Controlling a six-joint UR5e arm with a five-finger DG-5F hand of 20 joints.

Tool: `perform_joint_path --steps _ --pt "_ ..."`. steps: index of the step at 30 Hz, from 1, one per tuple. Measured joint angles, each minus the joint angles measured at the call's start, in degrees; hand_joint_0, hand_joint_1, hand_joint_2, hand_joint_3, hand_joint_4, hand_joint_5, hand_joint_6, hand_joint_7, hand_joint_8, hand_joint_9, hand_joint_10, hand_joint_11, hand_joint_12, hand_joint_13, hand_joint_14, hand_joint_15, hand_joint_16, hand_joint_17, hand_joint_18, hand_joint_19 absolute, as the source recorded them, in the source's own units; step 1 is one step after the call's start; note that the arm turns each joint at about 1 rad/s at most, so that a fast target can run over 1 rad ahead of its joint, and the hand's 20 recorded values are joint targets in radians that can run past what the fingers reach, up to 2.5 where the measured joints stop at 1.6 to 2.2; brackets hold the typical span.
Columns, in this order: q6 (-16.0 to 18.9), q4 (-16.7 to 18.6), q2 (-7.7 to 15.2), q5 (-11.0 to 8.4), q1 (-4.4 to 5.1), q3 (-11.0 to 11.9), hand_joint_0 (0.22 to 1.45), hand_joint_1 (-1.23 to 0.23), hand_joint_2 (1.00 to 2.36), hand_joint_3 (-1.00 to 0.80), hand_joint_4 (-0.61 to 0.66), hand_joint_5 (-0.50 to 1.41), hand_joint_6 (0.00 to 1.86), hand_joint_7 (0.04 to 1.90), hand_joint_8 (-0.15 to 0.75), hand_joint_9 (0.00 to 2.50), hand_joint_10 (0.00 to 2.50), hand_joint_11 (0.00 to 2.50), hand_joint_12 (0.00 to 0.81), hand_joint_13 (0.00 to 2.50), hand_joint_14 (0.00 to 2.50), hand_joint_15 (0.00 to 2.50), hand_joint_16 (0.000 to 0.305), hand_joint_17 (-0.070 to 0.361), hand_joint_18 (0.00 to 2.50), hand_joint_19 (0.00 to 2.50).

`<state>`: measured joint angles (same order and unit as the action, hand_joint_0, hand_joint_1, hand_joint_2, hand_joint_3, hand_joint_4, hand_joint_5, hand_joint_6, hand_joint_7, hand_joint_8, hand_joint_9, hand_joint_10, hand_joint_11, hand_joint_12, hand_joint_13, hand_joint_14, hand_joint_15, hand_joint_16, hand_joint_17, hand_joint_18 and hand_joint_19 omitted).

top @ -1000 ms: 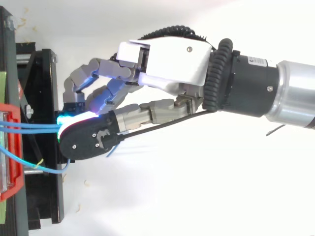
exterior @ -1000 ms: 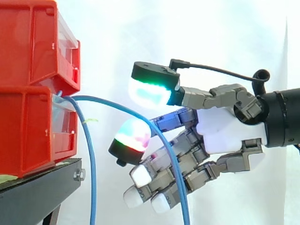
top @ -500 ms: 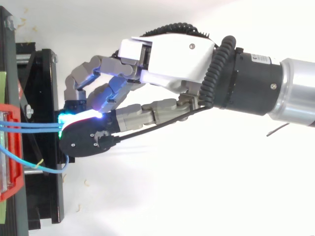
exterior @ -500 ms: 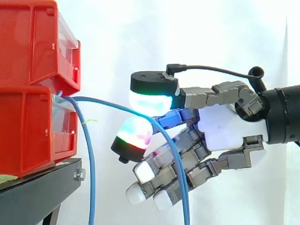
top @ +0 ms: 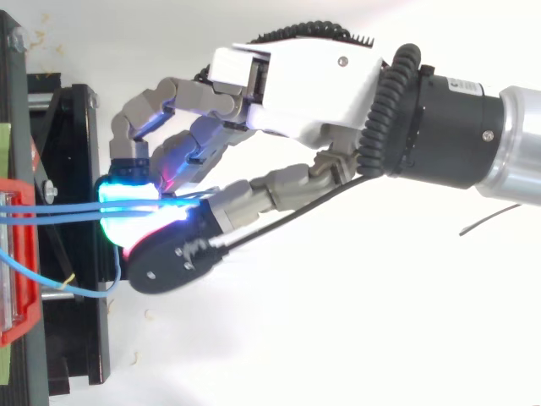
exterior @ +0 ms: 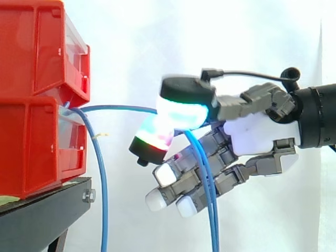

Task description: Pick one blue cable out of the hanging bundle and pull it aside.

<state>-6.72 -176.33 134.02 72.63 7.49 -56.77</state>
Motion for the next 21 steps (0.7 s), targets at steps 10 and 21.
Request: perform_joint_path --steps 10,21 --pt "-0.1 -1.3 -0.2 0.05 -0.19 0.0 0.44 -0.77 1.00 -0.50 0.19 -0.15 0.89 1.08 0.358 1.00 0.01 0.53 0.383 0.76 0.01 0.35 0.058 0.130 0.81 0.40" --pt "-0.1 -1.6 -0.2 -0.05 -0.35 0.0 0.58 -0.44 1.02 -0.32 0.17 -0.15 0.88 1.14 0.339 1.01 0.01 0.54 0.349 0.74 0.02 0.41 0.051 0.114 0.72 0.50"
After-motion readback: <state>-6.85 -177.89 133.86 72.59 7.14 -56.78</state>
